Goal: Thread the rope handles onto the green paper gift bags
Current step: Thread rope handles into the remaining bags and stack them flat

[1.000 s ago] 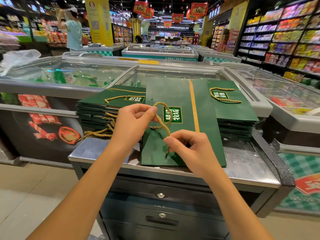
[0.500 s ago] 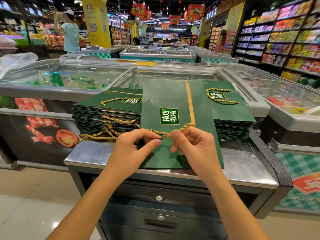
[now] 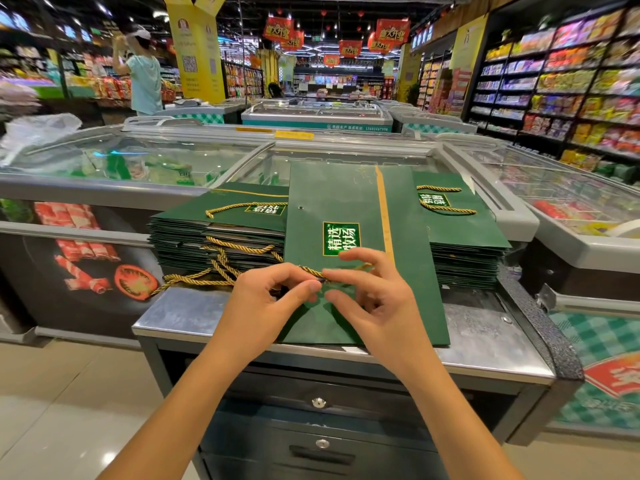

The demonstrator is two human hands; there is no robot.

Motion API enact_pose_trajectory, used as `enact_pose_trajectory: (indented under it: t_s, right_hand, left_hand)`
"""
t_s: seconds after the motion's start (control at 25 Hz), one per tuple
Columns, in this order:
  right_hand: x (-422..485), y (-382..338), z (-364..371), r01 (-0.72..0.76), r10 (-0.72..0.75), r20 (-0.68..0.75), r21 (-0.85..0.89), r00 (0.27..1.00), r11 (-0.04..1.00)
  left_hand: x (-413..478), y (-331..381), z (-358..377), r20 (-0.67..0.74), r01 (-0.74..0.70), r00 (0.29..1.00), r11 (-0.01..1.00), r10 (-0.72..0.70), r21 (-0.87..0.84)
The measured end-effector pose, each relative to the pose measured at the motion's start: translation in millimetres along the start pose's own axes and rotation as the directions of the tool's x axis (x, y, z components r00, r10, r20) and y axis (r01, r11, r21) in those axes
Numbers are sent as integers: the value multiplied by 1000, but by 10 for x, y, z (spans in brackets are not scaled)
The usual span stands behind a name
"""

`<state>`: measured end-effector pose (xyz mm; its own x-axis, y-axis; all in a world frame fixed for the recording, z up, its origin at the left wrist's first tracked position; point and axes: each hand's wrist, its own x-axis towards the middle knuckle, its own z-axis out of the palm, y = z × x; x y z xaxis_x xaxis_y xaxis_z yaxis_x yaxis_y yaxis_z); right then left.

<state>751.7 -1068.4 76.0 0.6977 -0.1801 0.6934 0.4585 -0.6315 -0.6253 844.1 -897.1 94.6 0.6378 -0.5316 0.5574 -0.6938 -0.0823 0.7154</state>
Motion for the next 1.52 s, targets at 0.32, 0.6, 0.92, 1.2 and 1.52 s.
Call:
enact_pose_trajectory:
  t_s: [0.32,0.6,0.92,1.2,1.52]
  right_hand:
    - [-39,-123,-22,-215,215,8,53,977,975]
    - [-302,-346,-69,-311,299,97,142,949,940]
    - [-35,-379,-145,-187,189,-72,34,979,982]
    - [219,-130,82,-20,20,-1,-148,1000,989]
    - [160,-20,122,-5,6,18,-91,1000,996]
  left_hand:
    - [19,-12,-40,-189,58,980,998,-55,11]
    - [56,-8,86,-264,273,920,957,-289,-95]
    - [-192,61,81,-79,254,956,931,-283,-262]
    - [-212,-31,-6,96,249,967,947,-234,-201]
    - [-181,-81,-20,80,211,977,921,-195,-328]
